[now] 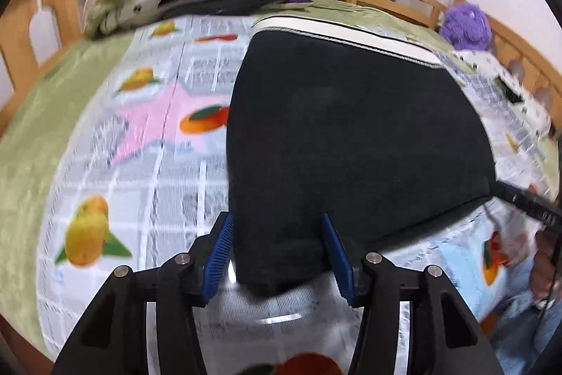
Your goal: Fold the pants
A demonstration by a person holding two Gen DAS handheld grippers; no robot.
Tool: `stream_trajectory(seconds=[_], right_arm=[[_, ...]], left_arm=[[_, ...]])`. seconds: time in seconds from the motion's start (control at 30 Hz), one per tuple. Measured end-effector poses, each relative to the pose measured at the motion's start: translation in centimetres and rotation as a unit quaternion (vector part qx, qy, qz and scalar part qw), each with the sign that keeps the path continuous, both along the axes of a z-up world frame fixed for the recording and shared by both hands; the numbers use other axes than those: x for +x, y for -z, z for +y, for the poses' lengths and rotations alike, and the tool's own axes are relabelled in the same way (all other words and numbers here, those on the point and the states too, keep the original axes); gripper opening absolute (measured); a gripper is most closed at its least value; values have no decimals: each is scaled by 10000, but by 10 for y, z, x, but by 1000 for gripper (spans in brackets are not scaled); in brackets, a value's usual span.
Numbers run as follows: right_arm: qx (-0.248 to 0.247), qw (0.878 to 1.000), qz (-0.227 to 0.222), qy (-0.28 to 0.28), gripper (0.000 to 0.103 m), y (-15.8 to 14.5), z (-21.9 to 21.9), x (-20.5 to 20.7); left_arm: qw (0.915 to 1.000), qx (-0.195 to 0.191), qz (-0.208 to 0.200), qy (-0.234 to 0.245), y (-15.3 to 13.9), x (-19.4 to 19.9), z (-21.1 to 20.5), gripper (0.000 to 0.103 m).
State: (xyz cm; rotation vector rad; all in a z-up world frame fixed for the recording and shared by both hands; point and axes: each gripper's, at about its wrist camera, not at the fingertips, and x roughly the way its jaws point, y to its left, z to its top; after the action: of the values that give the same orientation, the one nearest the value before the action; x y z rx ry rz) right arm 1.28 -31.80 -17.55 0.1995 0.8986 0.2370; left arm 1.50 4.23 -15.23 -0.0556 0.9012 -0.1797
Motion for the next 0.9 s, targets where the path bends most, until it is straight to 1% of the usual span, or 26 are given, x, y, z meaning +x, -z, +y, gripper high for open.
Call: stream_trajectory(seconds=[0.07,0.13,0.23,0.33,0.4,0.43,0.5,0.53,0.57,0.6,0.63,0.67,0.7,0.77,0.87,0.9], right_arm=[[-91,9999,22,82,53,-6,-3,-7],[-132,9997,30,182,53,-13,-7,-15],[-330,9988,-10,353,53,-32,-10,-26],[-669,9966,-17,491,53,-53,-7,-36],[-885,9941,-85,617,53,-74,-2,-46],[-928,9934,-129,657,53,-81,0,-50],[-995,9925,-241,663,58,-99,6,-56],[-1031,9922,-312,634,59,-107,11,-58],[-1107,9910,-402,629,62,-116,16,-61],[-1175,9898,-472,646,69,-122,20,-61],[-1281,9875,-627,671,74,-131,25,-63],[-1313,9861,-770,672,81,-136,28,-64],[-1312,9850,-890,676,88,-141,31,-65],[-1126,9848,-1109,722,97,-147,32,-67],[-824,9880,-1034,795,98,-144,31,-64],[-806,9885,-1018,780,98,-143,33,-63]], left_arm=[[9999,-99,116,-80,-4,-1,3,50],[9998,-28,114,-139,-11,-4,1,50],[9997,187,-43,-177,-27,-12,-6,50],[9995,177,-124,-223,-45,-22,-13,51],[9994,189,-195,-212,-59,-30,-20,51],[9992,217,-263,-199,-65,-35,-24,55],[9984,258,-483,-170,-80,-46,-33,61],[9979,250,-574,-158,-86,-51,-35,61],[9976,234,-630,-151,-90,-54,-37,62],[9974,207,-669,-149,-93,-56,-39,62],[9973,153,-698,-161,-97,-58,-41,62],[9971,82,-733,-171,-101,-59,-42,62],[9969,56,-763,-184,-104,-59,-43,63],[9960,104,-855,-254,-109,-61,-46,65],[9942,238,-994,-323,-109,-64,-48,66],[9942,252,-987,-353,-108,-66,-48,66]])
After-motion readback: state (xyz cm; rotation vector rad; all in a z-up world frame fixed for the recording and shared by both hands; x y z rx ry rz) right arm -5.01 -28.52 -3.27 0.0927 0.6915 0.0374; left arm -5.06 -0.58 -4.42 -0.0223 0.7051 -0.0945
